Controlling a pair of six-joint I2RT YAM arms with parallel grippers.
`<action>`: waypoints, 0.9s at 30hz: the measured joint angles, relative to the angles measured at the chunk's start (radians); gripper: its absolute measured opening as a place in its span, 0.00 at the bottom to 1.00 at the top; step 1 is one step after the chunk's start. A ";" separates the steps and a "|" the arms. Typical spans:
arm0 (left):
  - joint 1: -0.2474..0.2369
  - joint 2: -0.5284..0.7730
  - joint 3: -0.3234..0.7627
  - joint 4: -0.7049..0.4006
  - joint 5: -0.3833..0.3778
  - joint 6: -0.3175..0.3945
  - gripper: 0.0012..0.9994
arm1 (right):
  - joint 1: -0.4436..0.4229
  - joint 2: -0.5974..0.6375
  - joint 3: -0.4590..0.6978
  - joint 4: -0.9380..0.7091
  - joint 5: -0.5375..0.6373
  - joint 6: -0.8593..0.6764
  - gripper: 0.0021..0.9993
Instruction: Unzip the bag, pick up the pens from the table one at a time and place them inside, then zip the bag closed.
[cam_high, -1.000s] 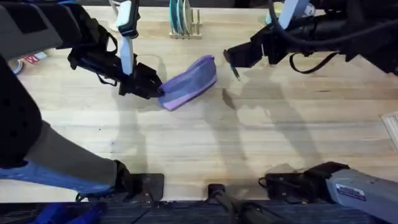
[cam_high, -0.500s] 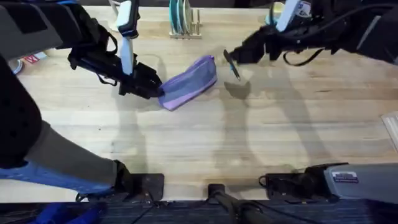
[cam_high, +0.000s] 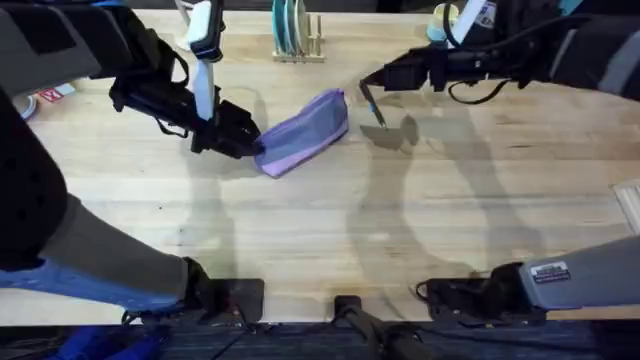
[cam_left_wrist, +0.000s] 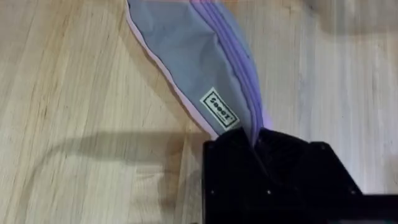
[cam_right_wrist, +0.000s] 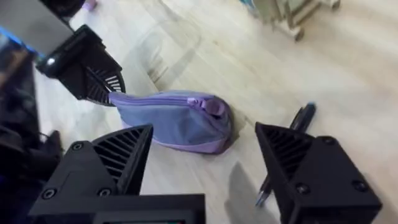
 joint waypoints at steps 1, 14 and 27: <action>0.000 0.000 0.000 0.000 0.000 0.000 0.04 | 0.000 0.015 0.000 0.000 0.000 0.025 1.00; 0.000 0.000 0.000 -0.007 0.000 -0.002 0.04 | 0.000 0.083 0.000 0.003 -0.012 0.170 1.00; 0.000 0.000 0.000 -0.007 0.000 -0.002 0.04 | 0.001 0.083 0.000 0.007 0.013 0.179 1.00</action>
